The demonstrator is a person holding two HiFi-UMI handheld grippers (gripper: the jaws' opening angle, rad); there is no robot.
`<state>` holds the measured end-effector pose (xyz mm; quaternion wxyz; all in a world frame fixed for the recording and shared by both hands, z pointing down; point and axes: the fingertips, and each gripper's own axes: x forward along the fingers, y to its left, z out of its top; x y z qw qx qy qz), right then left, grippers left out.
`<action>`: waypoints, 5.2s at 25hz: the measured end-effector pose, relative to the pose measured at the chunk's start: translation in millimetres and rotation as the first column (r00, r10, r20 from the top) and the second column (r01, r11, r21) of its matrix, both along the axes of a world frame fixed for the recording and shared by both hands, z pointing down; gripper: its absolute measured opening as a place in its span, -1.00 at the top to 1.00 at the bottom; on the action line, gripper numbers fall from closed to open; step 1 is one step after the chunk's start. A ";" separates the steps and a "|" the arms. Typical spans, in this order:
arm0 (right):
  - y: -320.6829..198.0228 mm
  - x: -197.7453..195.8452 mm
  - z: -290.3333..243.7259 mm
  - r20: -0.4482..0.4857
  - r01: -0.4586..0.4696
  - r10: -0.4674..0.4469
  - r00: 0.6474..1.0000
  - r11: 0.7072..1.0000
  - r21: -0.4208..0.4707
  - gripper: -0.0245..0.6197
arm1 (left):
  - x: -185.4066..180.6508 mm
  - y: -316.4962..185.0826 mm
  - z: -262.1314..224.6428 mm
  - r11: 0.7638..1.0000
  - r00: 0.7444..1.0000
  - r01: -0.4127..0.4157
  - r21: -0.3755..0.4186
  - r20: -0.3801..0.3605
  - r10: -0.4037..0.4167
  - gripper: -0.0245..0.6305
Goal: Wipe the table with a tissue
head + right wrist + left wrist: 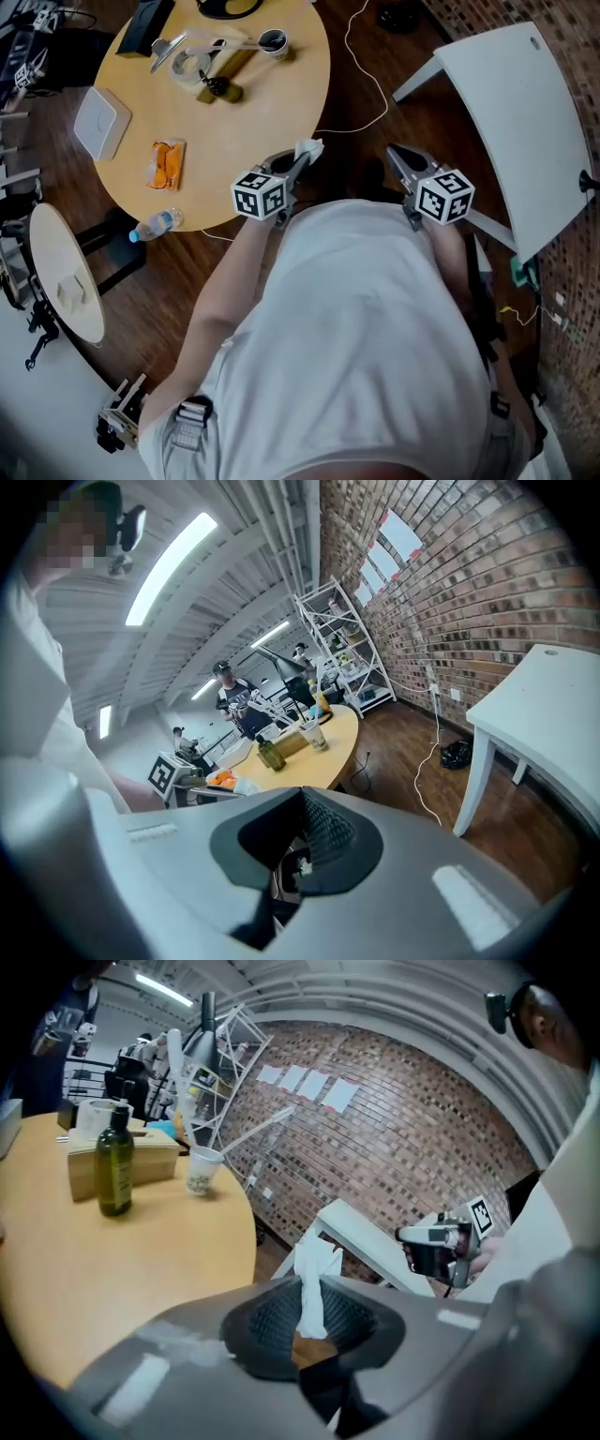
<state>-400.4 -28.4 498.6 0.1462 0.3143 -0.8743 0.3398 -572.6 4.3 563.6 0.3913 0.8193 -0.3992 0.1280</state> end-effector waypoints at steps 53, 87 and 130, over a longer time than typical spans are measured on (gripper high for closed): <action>-45.2 379.5 -4.1 0.043 -0.478 0.476 0.878 0.876 0.067 0.90 | 418.1 -181.5 -74.2 0.845 0.862 -0.505 0.176 0.065 0.502 0.74; -183.5 465.7 -0.2 -0.071 -0.783 0.783 0.618 0.621 0.031 0.90 | 487.6 -394.5 13.7 0.721 0.711 -0.693 0.031 0.202 0.674 0.74; -140.1 516.0 8.9 -0.055 -0.832 0.830 0.555 0.555 -0.017 0.90 | 520.3 -454.8 71.1 0.789 0.661 -0.614 0.001 0.548 0.513 0.78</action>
